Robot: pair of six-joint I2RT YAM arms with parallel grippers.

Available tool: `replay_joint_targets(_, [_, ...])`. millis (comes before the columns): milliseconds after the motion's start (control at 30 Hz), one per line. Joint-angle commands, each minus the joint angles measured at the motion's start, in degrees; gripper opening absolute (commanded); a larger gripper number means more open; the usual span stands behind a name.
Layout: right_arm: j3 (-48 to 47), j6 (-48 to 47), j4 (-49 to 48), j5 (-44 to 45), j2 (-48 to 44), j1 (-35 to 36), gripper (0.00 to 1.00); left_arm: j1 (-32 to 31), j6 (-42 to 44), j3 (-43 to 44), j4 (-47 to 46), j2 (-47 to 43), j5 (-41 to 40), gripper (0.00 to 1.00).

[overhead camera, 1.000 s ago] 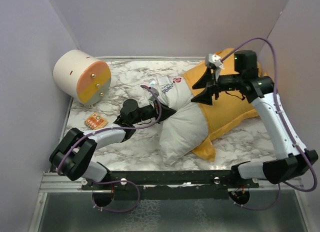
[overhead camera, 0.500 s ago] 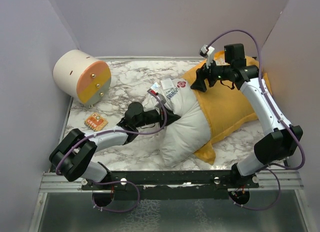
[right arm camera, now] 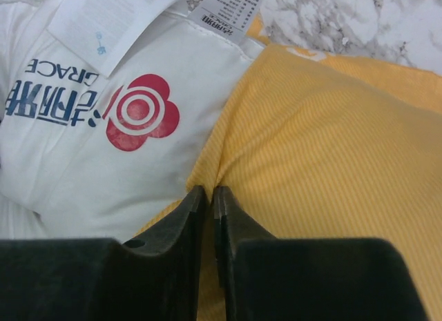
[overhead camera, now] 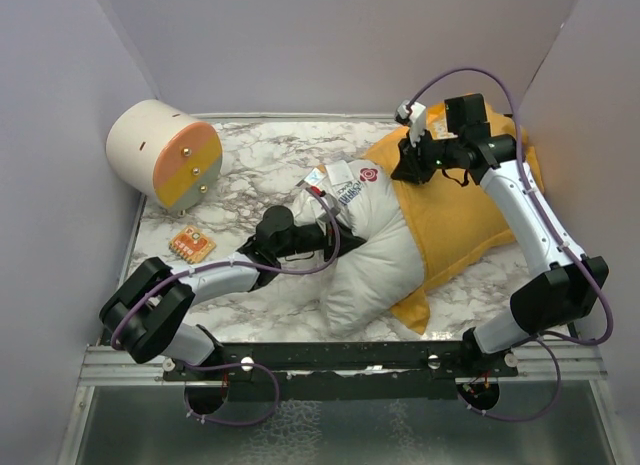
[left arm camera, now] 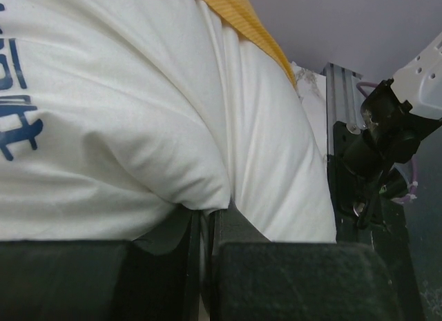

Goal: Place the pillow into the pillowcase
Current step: Stuff the pillow into the pillowcase.

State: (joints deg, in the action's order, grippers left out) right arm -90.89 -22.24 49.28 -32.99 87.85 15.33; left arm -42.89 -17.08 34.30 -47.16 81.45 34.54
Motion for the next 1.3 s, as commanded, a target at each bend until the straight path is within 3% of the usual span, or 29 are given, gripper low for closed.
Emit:
replay_joint_targets(0, [-2.8,-0.5,5.3,-5.5,1.8,0.7,0.05,-2.0,4.0,0.8,11.8,0.8,7.4,0.0])
replay_joint_targets(233, [-18.4,2.5,7.2,-31.5,8.6,4.6,0.0,-1.7,17.1,11.1,30.0,-1.1,4.3,0.0])
replay_joint_targets(367, [-31.9,10.0,2.5,-39.4,13.4,5.6,0.0,1.0,22.6,18.2,34.2,-4.5,-2.3,0.0])
replay_joint_targets(467, [-32.7,9.9,1.1,-40.9,12.8,5.6,0.0,1.9,27.6,19.4,34.1,-8.5,-7.0,0.0])
replay_joint_targets(633, [-10.3,3.6,-5.6,-32.1,0.3,4.7,0.02,1.9,31.7,12.3,30.3,-13.7,-7.1,0.0])
replay_joint_targets(800, [0.6,5.6,-13.1,-14.2,-7.9,-0.3,0.58,1.9,25.8,2.0,23.7,-15.0,-2.9,0.0])
replay_joint_targets(900, [-2.0,3.9,-9.8,-7.4,-4.5,-0.5,0.76,1.8,21.3,-2.9,18.8,-15.9,-1.5,0.0])
replay_joint_targets(1033, [-7.1,1.8,-3.8,-4.9,2.5,2.1,0.79,1.1,18.8,-5.5,16.2,-16.5,-0.9,0.0])
replay_joint_targets(1267, [-7.0,0.9,-2.6,5.9,5.8,7.6,0.8,0.4,16.6,-8.4,13.7,-16.4,-0.1,0.0])
